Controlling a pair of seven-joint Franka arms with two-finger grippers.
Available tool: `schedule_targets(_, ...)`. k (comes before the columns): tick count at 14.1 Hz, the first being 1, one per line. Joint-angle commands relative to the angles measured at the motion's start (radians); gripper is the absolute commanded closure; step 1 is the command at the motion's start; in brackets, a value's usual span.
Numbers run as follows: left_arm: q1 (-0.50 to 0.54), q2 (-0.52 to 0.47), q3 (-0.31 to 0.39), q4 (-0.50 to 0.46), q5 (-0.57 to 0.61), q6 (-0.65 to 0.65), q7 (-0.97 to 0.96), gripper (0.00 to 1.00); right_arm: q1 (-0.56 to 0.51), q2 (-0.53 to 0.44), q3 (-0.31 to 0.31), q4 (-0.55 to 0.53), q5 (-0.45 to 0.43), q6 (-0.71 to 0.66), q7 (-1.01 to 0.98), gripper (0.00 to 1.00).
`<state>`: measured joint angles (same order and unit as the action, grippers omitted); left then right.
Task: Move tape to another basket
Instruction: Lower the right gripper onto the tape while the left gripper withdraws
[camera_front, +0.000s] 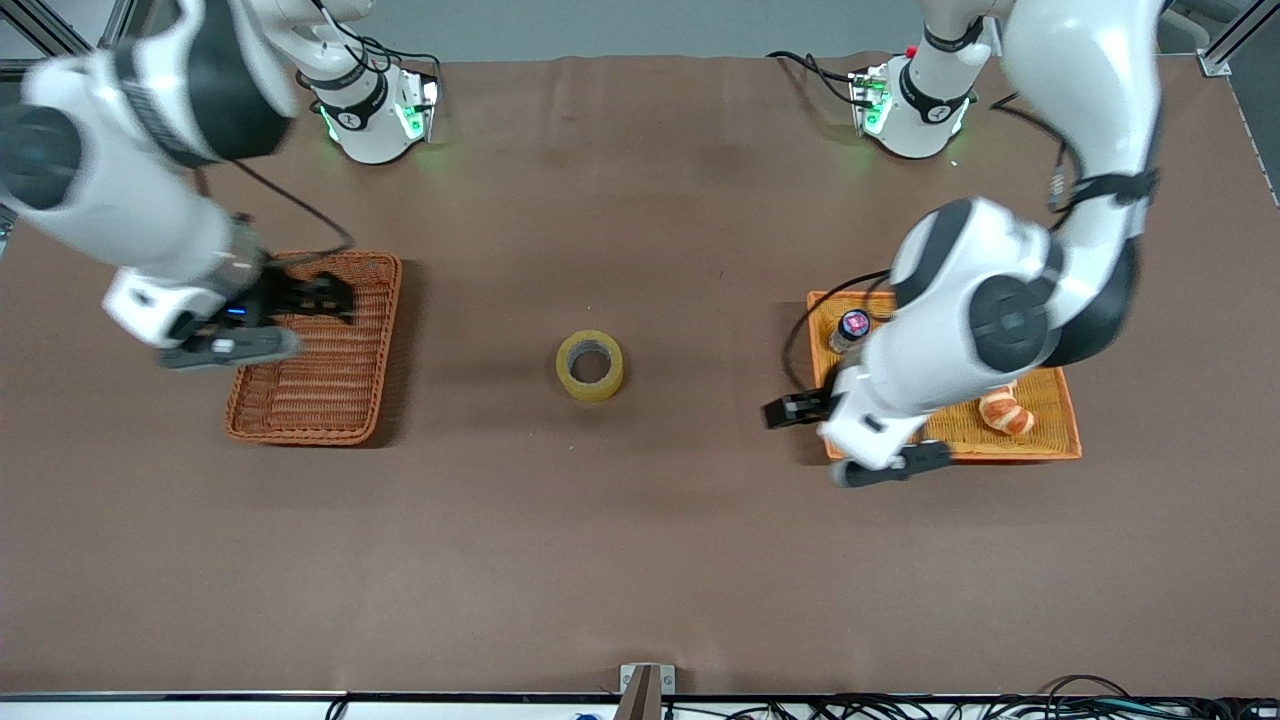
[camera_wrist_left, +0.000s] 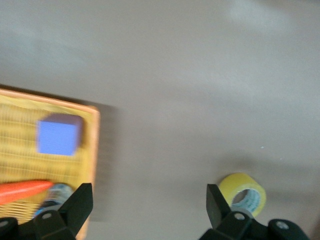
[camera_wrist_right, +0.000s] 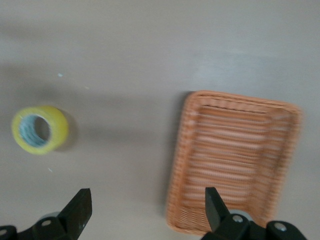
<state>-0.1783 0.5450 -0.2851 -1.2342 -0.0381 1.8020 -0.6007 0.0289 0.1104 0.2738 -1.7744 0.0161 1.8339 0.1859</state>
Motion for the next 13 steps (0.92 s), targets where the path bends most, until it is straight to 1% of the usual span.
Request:
schedule_targets(1,0.071,-0.193,-0.009,-0.207,0.023,0.011,0.126,0.0,0.023,0.041,0.079,-0.053,-0.011,0.1,0.151,0.0)
schedule_targets(3,0.123,-0.296,-0.009,-0.301,0.023,0.013,0.235,0.0,0.08,0.112,0.097,-0.053,-0.021,0.169,0.248,0.0)
schedule_targets(5,0.169,-0.373,-0.008,-0.372,0.023,0.02,0.327,0.0,0.144,0.214,0.099,-0.054,-0.022,0.257,0.32,0.0)
schedule_targets(7,0.207,-0.437,-0.008,-0.418,0.024,0.026,0.386,0.0,0.183,0.276,0.1,-0.054,-0.024,0.304,0.377,0.0)
schedule_targets(9,0.24,-0.491,-0.005,-0.451,0.024,0.026,0.406,0.01,0.239,0.388,0.099,-0.057,-0.034,0.44,0.44,0.0)
schedule_targets(10,0.238,-0.523,0.006,-0.471,0.023,0.017,0.403,0.03,0.249,0.428,0.1,-0.063,-0.069,0.499,0.492,0.0)
schedule_targets(11,0.231,-0.557,0.032,-0.499,0.023,0.017,0.407,0.03,0.259,0.443,0.099,-0.065,-0.1,0.525,0.526,0.0)
schedule_targets(12,0.212,-0.592,0.071,-0.522,0.023,0.017,0.417,0.03,0.264,0.466,0.099,-0.068,-0.137,0.548,0.532,0.0)
schedule_targets(13,0.177,-0.618,0.123,-0.539,0.02,0.011,0.453,0.02,0.264,0.483,0.1,-0.068,-0.149,0.567,0.538,0.0)
